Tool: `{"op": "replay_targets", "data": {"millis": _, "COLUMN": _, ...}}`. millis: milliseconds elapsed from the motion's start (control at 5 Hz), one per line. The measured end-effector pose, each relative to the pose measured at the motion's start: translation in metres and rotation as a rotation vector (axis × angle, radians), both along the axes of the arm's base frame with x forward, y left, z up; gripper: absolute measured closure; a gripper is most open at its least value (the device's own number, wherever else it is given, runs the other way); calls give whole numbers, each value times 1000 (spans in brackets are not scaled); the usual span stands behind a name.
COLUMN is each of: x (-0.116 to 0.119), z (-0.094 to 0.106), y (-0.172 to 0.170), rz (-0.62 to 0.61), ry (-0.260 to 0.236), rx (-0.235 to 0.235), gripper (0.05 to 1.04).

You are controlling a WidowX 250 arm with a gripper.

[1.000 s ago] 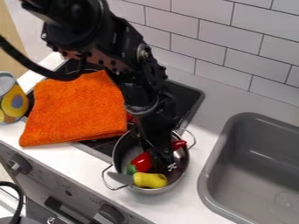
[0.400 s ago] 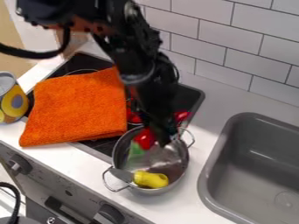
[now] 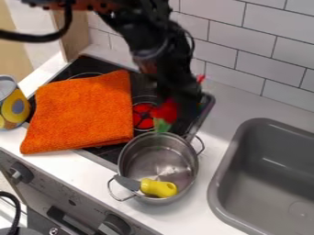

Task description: Put the red pepper between the burner and the sink

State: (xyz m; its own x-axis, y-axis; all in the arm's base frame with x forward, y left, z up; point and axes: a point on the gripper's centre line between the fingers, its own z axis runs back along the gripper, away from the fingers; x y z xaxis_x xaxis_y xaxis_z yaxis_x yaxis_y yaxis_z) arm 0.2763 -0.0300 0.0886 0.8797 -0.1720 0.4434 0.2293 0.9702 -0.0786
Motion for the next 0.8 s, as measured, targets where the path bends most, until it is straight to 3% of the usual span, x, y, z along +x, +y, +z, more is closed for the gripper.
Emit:
{"op": "replay_targets", "data": {"millis": 200, "x": 18, "z": -2, "y": -10, "rz": 100, "ry": -50, "rx": -16, "gripper": 631}}
{"op": "replay_targets", "data": {"millis": 600, "x": 44, "z": -26, "y": -19, "rz": 207, "ry": -111, "rx": 21, "gripper": 631}}
{"op": "replay_targets", "data": {"millis": 800, "x": 53, "z": -31, "y": -21, "rz": 262, "ry": -176, "rx": 27, "gripper": 631}}
